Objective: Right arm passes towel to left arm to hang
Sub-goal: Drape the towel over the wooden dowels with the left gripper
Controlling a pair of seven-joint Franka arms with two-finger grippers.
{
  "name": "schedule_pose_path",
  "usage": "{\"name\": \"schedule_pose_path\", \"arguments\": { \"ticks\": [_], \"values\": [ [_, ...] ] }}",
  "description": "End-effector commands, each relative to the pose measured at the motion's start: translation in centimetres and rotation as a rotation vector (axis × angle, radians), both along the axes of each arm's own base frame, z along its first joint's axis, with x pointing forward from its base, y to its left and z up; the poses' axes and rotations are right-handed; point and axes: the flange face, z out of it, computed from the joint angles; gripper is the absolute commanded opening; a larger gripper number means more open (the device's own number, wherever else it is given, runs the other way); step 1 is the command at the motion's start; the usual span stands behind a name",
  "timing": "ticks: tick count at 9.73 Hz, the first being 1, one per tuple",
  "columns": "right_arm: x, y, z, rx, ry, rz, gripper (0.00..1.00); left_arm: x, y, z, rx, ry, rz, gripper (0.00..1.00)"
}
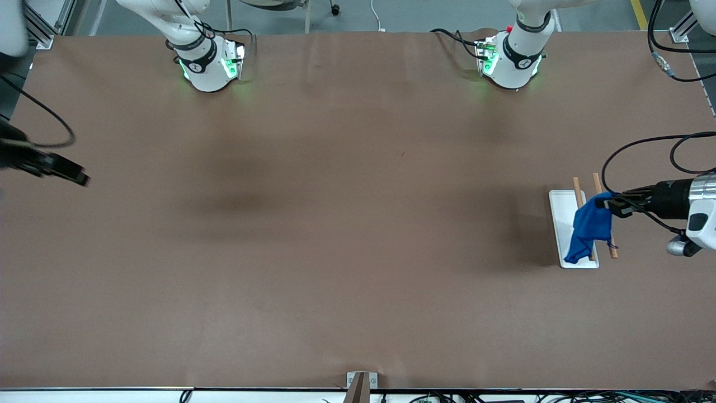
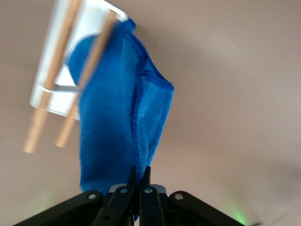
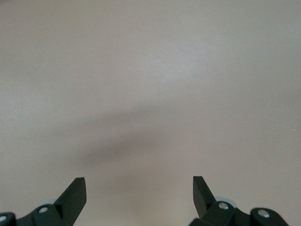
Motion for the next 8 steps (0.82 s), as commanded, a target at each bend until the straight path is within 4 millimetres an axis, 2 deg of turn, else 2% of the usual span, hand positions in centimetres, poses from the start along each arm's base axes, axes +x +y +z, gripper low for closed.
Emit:
{"name": "schedule_pose_path", "arguments": {
  "ticks": [1,2,3,4,5,7,8],
  "values": [
    [-1.4,-3.1,3.4,-0.015,-0.028,0.062,1.00,-3.1,1.6,-4.2,0.048,-0.032,-0.030,0.00],
    [-1.7,-3.7,3.3,-0.021,-0.036,0.068,1.00,-3.1,1.1,-4.1,0.054,-0.029,-0.022,0.00],
    [-1.6,-3.3,3.7,-0.035,-0.053,0.081,1.00,-3.2,1.0,-3.7,0.054,-0.028,-0.021,0.00],
    [-1.8,-3.2,3.2,-0.031,-0.042,0.077,1.00,-3.4,1.3,-3.1,0.097,-0.028,-0.053,0.00],
    [-2.0,-2.3,3.4,-0.030,-0.044,0.086,1.00,-3.7,1.9,-2.5,0.160,-0.026,-0.100,0.00],
    [-2.2,-1.9,3.5,-0.028,-0.037,0.066,1.00,-4.0,3.4,-2.6,0.213,-0.020,-0.175,0.00],
    [-2.3,-1.0,3.6,-0.025,-0.026,0.060,1.00,-4.4,5.3,-3.0,0.208,-0.020,-0.185,0.00]
  ]
}}
